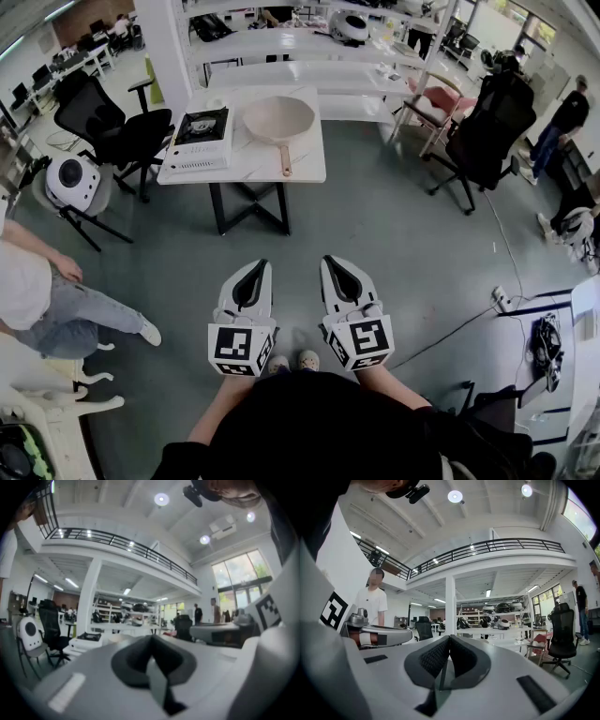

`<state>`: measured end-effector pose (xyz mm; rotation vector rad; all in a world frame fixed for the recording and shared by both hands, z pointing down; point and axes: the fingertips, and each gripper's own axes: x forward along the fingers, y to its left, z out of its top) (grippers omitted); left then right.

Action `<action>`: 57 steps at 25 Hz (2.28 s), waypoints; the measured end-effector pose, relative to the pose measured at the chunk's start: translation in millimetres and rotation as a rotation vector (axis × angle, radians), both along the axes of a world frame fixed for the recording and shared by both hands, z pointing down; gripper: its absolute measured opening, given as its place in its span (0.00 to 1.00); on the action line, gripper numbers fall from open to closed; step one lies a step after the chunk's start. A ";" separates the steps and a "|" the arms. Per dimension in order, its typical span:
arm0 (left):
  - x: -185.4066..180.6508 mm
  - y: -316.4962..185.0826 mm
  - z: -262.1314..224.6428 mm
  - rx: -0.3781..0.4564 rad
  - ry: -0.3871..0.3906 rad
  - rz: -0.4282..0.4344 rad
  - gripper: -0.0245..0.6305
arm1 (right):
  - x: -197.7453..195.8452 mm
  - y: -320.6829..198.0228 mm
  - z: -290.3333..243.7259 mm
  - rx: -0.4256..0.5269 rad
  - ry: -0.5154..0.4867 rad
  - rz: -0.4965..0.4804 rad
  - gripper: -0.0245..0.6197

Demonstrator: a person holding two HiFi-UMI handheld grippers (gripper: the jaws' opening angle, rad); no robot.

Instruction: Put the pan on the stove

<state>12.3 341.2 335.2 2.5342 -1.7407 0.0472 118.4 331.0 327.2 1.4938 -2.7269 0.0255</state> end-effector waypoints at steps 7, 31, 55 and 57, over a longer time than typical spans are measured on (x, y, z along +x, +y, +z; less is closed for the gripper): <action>11.6 -10.4 -0.2 -0.004 -0.004 -0.010 0.05 | 8.5 -11.1 -1.9 0.005 -0.006 -0.016 0.07; 43.7 -52.1 18.2 -0.073 0.064 -0.062 0.27 | 36.9 -57.7 16.2 -0.065 -0.058 -0.132 0.29; -15.5 -287.4 52.0 -0.105 0.106 0.102 0.31 | -40.6 -277.0 53.2 -0.078 -0.043 -0.073 0.30; -21.6 -315.8 53.7 -0.107 0.107 0.122 0.31 | -51.3 -304.3 57.5 -0.088 -0.047 -0.064 0.30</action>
